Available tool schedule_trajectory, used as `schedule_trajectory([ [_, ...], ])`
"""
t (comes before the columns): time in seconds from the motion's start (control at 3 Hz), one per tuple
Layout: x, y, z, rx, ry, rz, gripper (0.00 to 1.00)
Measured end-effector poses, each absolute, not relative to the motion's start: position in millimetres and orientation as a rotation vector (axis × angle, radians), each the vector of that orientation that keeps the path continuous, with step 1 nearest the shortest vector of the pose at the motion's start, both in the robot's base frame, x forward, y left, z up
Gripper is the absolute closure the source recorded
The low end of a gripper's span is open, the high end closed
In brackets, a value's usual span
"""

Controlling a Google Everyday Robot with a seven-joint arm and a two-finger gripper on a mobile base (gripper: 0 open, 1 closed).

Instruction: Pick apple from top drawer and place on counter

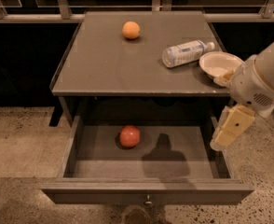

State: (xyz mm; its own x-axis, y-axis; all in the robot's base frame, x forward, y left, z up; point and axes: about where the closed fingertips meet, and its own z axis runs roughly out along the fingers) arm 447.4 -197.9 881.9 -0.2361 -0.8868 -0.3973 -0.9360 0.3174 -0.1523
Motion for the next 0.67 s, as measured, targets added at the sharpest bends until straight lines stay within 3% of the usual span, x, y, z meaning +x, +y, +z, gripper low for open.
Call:
schedule_trajectory([
  [0.67,462.7,-179.0,825.2,-1.592,2.168,0.258,0.0],
])
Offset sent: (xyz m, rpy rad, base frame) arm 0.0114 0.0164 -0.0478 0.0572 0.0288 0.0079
